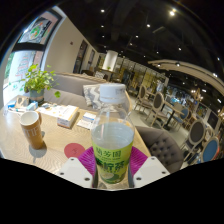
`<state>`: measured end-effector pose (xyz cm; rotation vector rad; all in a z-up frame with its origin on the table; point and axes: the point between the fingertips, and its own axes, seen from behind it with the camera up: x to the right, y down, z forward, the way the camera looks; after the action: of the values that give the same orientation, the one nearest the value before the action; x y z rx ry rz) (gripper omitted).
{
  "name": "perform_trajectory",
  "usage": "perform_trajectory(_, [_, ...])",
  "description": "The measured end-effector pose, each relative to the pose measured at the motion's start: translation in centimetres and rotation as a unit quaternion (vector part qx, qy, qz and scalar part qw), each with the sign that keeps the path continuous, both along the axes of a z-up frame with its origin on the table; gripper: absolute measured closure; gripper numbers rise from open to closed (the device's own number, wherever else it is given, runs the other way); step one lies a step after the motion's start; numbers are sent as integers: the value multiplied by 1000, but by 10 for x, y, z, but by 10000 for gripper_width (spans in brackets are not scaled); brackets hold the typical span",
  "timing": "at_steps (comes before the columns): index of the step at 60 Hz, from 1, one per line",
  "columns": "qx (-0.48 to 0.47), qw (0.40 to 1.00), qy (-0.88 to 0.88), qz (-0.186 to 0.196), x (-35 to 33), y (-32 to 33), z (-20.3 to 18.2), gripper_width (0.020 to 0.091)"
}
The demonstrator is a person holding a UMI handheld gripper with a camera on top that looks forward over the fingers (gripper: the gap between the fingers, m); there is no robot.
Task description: Pour water
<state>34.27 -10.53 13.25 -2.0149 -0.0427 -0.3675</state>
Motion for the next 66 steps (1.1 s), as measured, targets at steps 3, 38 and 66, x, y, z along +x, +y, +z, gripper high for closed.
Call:
perform_trajectory(3, [0,999,-52,8,0,9,24,701])
perform_trajectory(38, [-54,732,-651,193,-138,124,86,705])
perform_trajectory(66, [-107,675,-692,230,-142,125,52,700])
